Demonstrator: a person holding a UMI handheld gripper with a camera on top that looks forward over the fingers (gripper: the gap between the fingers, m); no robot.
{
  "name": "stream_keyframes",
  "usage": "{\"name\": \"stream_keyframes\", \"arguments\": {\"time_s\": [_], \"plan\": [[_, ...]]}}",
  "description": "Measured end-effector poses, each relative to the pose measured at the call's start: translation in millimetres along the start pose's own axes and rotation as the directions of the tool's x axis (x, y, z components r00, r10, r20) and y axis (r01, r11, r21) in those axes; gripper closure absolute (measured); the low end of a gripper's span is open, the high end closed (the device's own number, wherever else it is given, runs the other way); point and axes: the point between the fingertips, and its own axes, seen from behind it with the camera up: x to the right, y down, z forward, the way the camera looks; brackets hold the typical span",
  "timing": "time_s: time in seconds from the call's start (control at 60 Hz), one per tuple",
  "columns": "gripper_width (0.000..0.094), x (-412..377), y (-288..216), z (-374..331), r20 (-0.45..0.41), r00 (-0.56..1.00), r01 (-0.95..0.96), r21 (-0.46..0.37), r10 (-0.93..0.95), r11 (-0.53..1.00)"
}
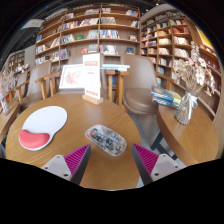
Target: Arrange mouse
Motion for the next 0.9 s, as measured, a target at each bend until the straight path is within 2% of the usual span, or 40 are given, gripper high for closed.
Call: {"name": "stream_keyframes", "arguments": {"time_s": [0.083,0.267,0.583,0.633,0.65,0.683,0.7,0.783,0.9], "plan": [[0.0078,5,-11,10,-0.005,1.0,-0.009,0.005,0.009,1.0],[0.0081,6,-16,31,0.008,0.999,-0.032,-0.057,0.033,0.998],[0.0092,8,-32,56,0.004,0.999,-0.037,-0.086,0.037,0.996],[0.0161,6,-33,58,0.004,0.999,-0.035,-0.084,0.035,0.996],[0.021,6,-34,59,0.008,0.999,-0.031,-0.083,0.032,0.996],[0.0349,2,-35,59,0.018,1.0,-0.022,-0.084,0.024,0.996],[0.0487,1,-35,60,0.018,1.0,-0.016,-0.086,0.018,0.996],[0.0505,9,-38,56,-0.038,0.999,-0.02,-0.11,0.016,0.994],[0.0511,-15,-79,29,-0.01,0.999,-0.048,-0.036,0.048,0.998]]}}
